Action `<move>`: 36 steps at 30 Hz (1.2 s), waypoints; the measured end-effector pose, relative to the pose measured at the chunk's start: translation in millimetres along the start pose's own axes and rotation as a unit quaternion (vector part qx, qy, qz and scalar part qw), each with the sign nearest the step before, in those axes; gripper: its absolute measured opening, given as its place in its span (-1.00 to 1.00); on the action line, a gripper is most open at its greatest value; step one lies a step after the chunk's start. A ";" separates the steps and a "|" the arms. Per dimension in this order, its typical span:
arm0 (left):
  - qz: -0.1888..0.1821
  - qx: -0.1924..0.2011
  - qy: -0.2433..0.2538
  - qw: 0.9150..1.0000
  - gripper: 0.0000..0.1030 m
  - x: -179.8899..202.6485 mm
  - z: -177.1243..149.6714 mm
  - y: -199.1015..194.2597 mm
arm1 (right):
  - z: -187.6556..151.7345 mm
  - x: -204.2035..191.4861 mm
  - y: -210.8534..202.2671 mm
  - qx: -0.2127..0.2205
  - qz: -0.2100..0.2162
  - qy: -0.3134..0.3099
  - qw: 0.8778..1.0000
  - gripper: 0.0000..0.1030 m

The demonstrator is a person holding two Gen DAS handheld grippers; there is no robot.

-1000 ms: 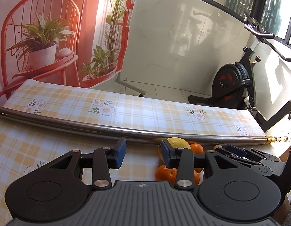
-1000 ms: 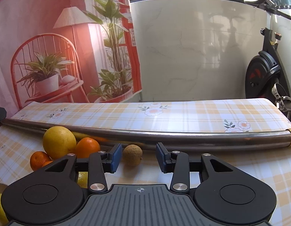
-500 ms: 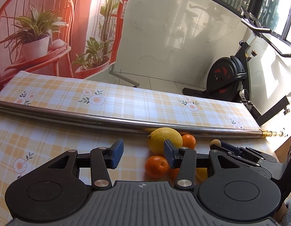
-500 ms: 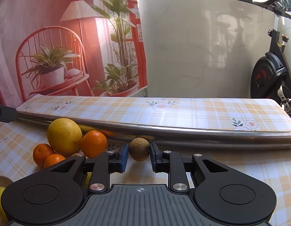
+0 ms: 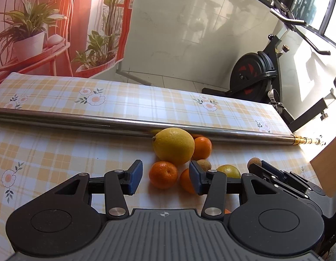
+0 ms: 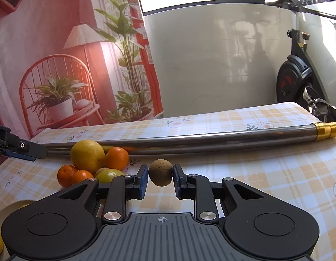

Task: Organize fruits
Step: 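Close the right gripper around a brown kiwi and lift it, then close the left gripper around a large yellow lemon and lift it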

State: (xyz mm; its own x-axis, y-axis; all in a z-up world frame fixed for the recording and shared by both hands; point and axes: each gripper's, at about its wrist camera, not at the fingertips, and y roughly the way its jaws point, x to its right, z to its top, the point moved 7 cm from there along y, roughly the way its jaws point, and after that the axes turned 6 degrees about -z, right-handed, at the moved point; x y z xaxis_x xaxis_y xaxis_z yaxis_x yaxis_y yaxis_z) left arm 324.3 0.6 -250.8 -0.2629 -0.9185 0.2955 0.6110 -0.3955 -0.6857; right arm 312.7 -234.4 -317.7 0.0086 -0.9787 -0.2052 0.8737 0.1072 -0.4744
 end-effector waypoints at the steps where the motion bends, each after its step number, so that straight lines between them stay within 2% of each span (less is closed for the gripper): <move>1: 0.000 0.001 -0.007 1.000 -0.04 -3.1 1.4 -0.4 | -0.5 0.5 -0.1 0.000 0.001 -0.001 1.000 -0.57; 5: 0.002 0.015 -0.040 0.999 0.02 -10.6 12.9 0.2 | -1.8 -2.2 2.9 -0.007 0.004 -0.009 1.000 -0.57; 8: -0.011 0.034 -0.082 0.996 0.33 -14.2 25.8 6.1 | -1.2 -4.5 2.8 -0.005 0.008 -0.010 1.000 -0.56; 11: -0.023 0.033 -0.104 0.994 0.43 -13.9 33.9 23.0 | -0.9 -3.5 2.6 -0.003 0.008 -0.009 1.000 -0.56; 18: -0.021 -0.008 -0.122 0.992 0.42 -14.0 29.6 68.1 | -2.2 -5.4 2.7 -0.004 0.013 -0.017 1.000 -0.56; 22: -0.018 -0.017 -0.130 0.991 0.41 -17.8 24.6 82.5 | -2.1 -4.2 2.4 -0.003 0.014 -0.015 1.000 -0.56; 28: -0.024 -0.019 -0.132 0.991 0.40 -16.9 23.5 94.6 | -2.6 -3.9 2.4 -0.004 0.017 -0.015 1.000 -0.56; 32: -0.036 -0.029 -0.134 0.990 0.23 -14.1 18.9 98.1 | -2.4 -4.4 2.8 -0.005 0.019 -0.015 1.000 -0.56; 36: -0.030 -0.024 -0.105 0.994 0.21 -9.8 17.5 97.1 | -2.3 -4.4 3.1 -0.005 0.019 -0.014 1.000 -0.56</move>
State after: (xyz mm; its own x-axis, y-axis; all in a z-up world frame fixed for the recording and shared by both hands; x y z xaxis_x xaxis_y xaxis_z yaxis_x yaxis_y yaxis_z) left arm 399.3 -28.8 -308.6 -0.1327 -0.8755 0.4647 0.5611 -0.4529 -0.6929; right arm 314.2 -229.3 -320.2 0.0553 -0.9785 -0.1989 0.8678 0.1456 -0.4751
